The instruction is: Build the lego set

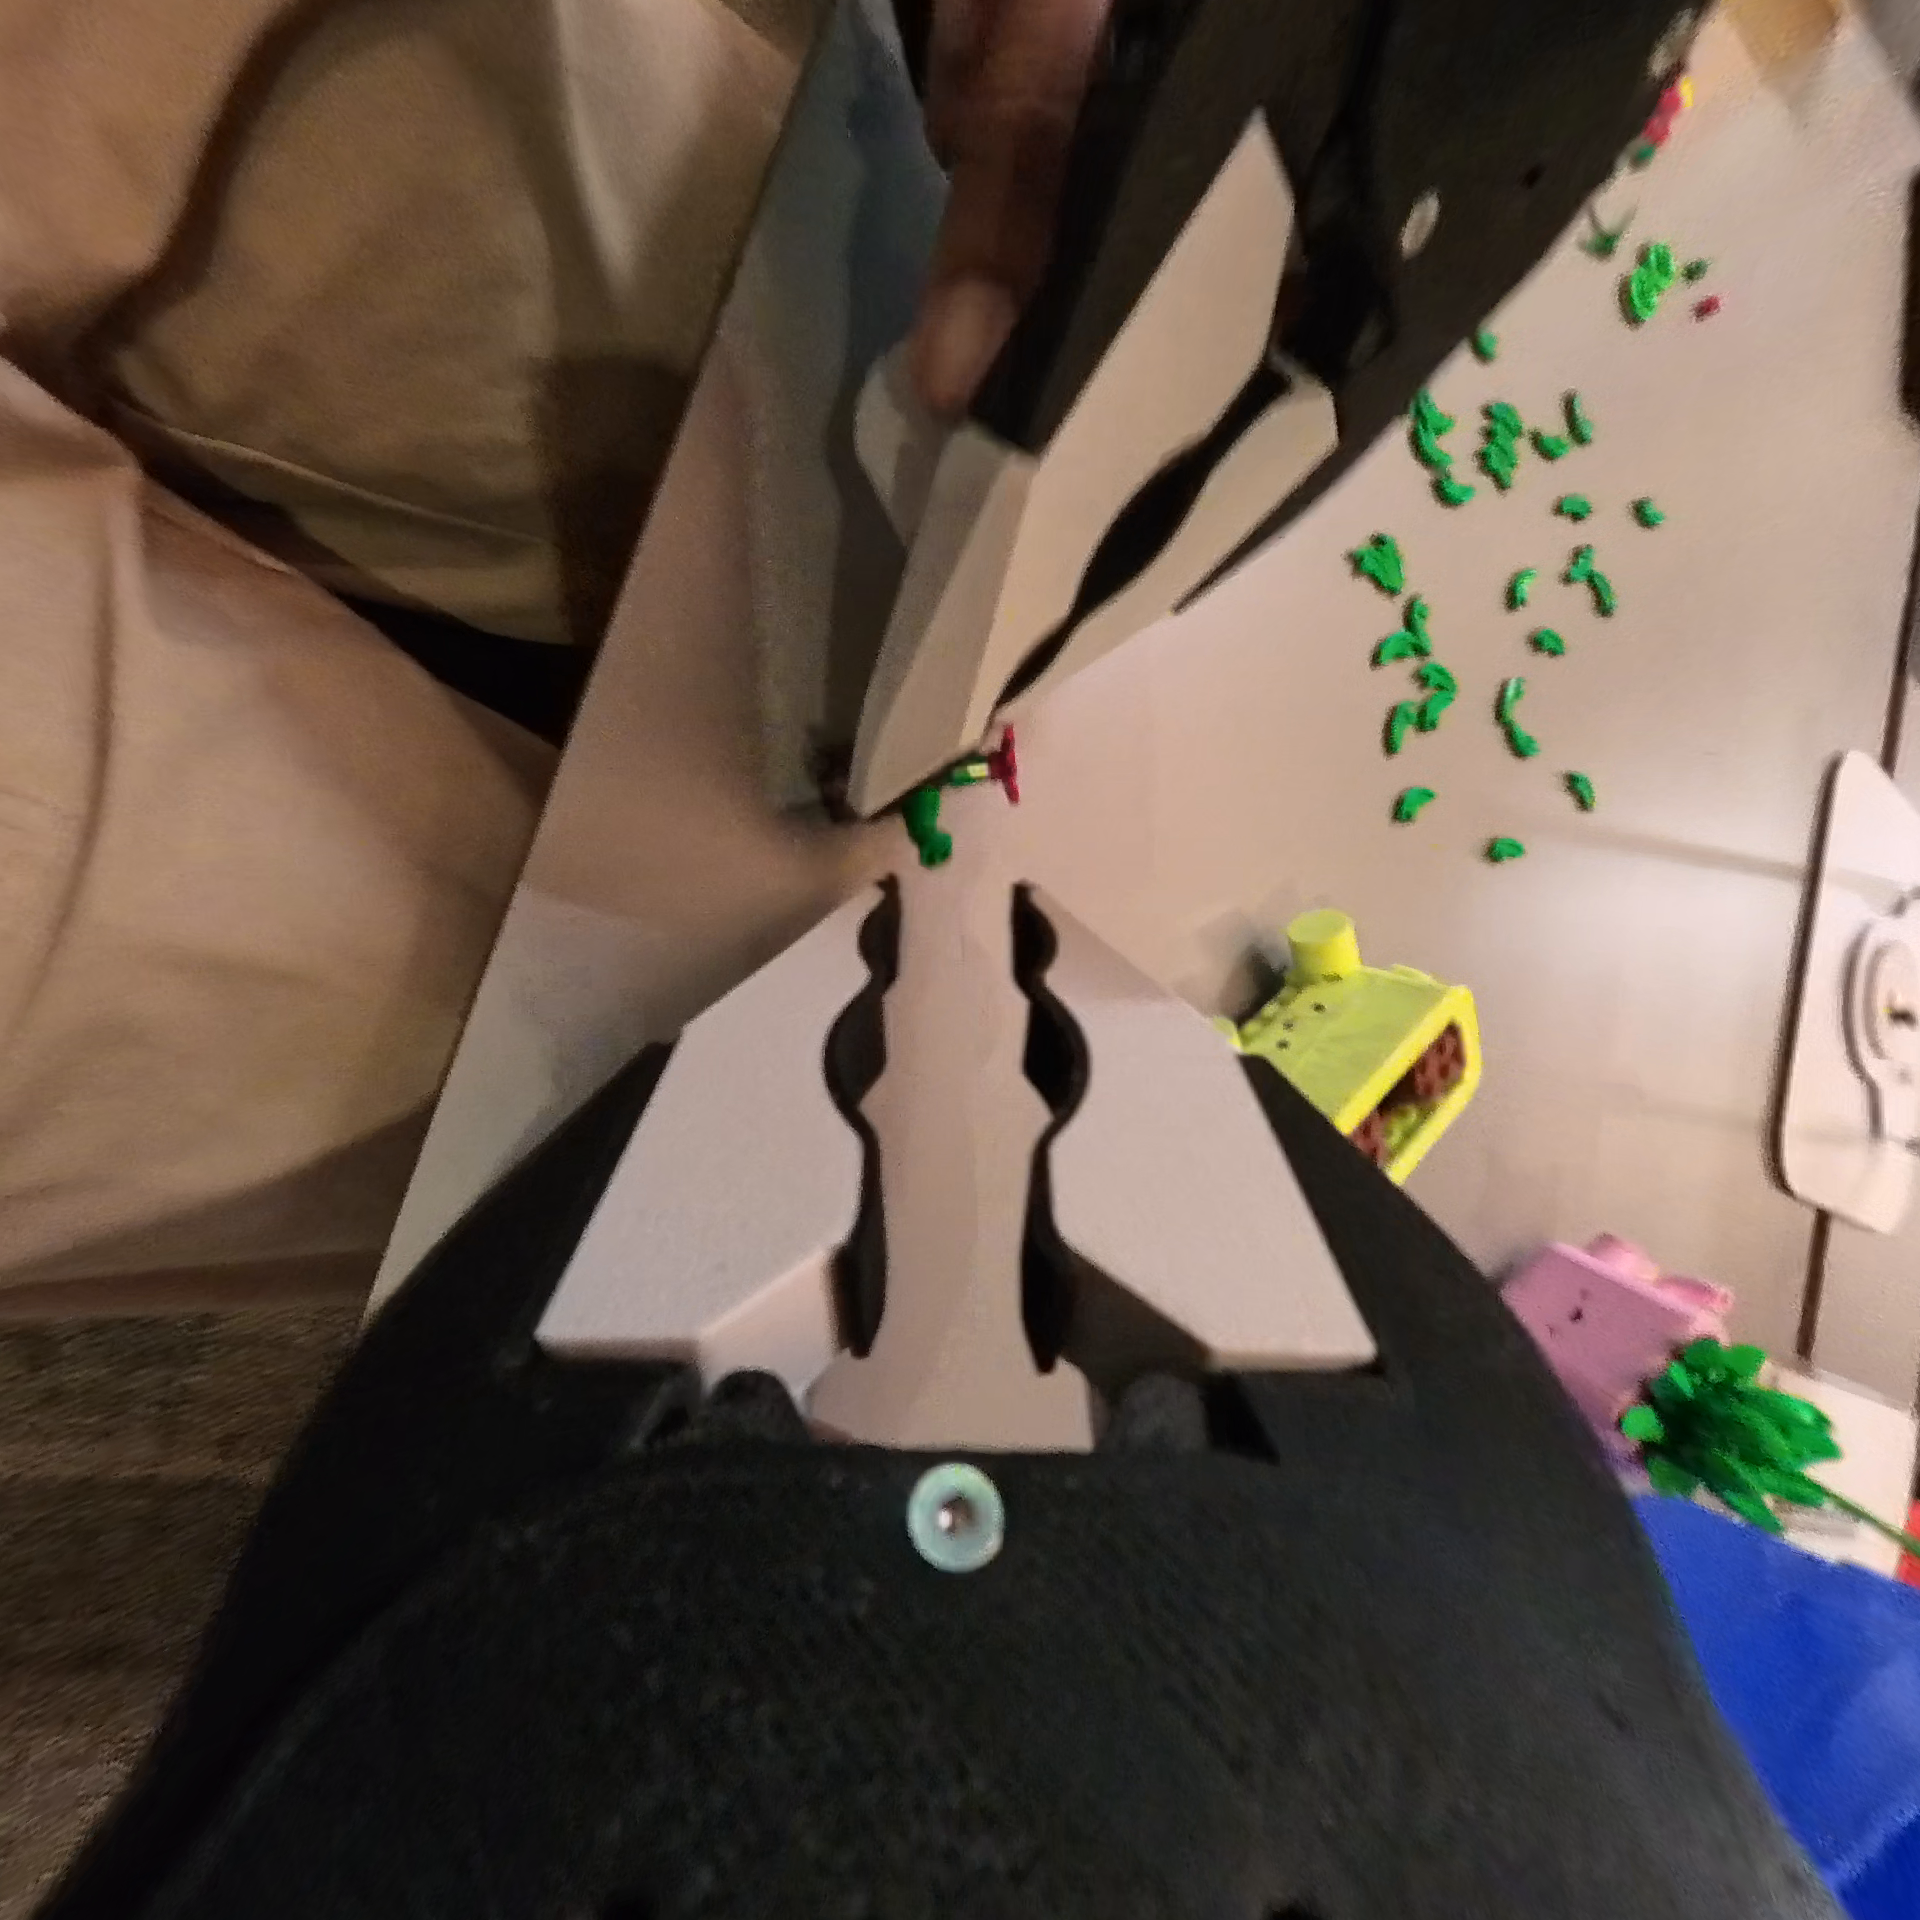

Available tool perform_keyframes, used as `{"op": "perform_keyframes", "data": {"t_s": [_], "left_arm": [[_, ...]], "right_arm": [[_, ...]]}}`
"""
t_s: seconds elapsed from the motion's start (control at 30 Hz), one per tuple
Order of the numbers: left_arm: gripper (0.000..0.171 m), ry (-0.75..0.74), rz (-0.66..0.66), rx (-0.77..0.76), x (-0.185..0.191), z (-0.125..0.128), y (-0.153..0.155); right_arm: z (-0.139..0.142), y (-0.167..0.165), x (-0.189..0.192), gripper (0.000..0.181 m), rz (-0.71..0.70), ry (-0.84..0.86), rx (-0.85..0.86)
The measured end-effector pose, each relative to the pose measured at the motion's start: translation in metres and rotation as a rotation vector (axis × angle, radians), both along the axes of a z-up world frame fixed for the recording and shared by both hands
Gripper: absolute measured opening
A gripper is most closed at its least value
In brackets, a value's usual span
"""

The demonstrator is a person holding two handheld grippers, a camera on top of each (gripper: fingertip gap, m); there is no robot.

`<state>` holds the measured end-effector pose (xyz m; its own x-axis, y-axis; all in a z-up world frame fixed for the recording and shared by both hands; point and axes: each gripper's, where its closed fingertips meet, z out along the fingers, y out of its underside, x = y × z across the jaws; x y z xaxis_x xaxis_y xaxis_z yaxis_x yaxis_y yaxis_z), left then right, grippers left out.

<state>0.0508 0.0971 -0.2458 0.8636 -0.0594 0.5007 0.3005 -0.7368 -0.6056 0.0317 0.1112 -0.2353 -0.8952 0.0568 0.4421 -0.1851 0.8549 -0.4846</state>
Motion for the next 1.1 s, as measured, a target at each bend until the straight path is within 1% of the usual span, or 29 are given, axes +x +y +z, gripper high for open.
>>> {"op": "perform_keyframes", "data": {"t_s": [0.03, 0.07, 0.17, 0.23, 0.27, 0.33, 0.43, 0.47, 0.57, 0.63, 0.73, 0.8, 0.87, 0.93, 1.03, 1.1], "left_arm": [[0.011, -0.002, 0.02, 0.025, -0.006, 0.005, -0.001], [0.012, 0.027, 0.028, 0.03, -0.015, 0.006, -0.004], [0.013, 0.177, 0.106, 0.062, -0.06, 0.01, -0.012], [0.014, 0.206, 0.163, 0.102, -0.087, 0.018, -0.016], [0.014, 0.223, 0.197, 0.122, -0.1, 0.022, -0.019], [0.014, 0.309, 0.262, 0.121, -0.122, 0.024, -0.026], [0.013, 0.381, 0.316, 0.126, -0.131, 0.027, -0.031], [0.013, 0.417, 0.324, 0.108, -0.13, 0.023, -0.033], [0.014, 0.599, 0.358, 0.047, -0.128, 0.012, -0.04], [0.014, 0.673, 0.373, 0.022, -0.124, 0.007, -0.044], [0.015, 0.721, 0.388, 0.018, -0.122, 0.004, -0.046], [0.015, 0.747, 0.373, 0.002, -0.121, 0.002, -0.045], [0.015, 0.733, 0.36, 0.015, -0.116, 0.0, -0.042], [0.015, 0.72, 0.341, 0.003, -0.11, -0.006, -0.041], [0.015, 0.815, 0.34, -0.01, -0.11, -0.006, -0.041], [0.016, 0.825, 0.342, -0.041, -0.109, -0.01, -0.042]], "right_arm": [[0.0, 0.002, -0.003, 0.024, -0.036, -0.025, -0.027], [0.004, 0.002, -0.007, 0.024, -0.081, -0.055, -0.087], [0.021, -0.003, -0.032, 0.026, -0.245, -0.16, -0.357], [0.032, -0.006, -0.05, 0.033, -0.345, -0.242, -0.53], [0.036, -0.009, -0.058, 0.035, -0.378, -0.27, -0.596], [0.04, -0.011, -0.07, 0.037, -0.444, -0.266, -0.67], [0.034, -0.016, -0.079, 0.026, -0.535, -0.226, -0.701], [0.03, -0.019, -0.079, 0.025, -0.559, -0.226, -0.712], [0.018, -0.022, -0.076, 0.033, -0.635, -0.227, -0.703], [0.02, -0.019, -0.077, 0.034, -0.664, -0.166, -0.696], [0.019, -0.02, -0.077, 0.034, -0.679, -0.16, -0.68], [0.016, -0.019, -0.078, 0.034, -0.694, -0.166, -0.666], [0.01, -0.02, -0.078, 0.034, -0.708, -0.188, -0.644], [0.004, -0.022, -0.078, 0.039, -0.716, -0.223, -0.617], [0.001, -0.022, -0.078, 0.04, -0.737, -0.209, -0.595], [0.004, -0.022, -0.077, 0.039, -0.741, -0.175, -0.596]]}}
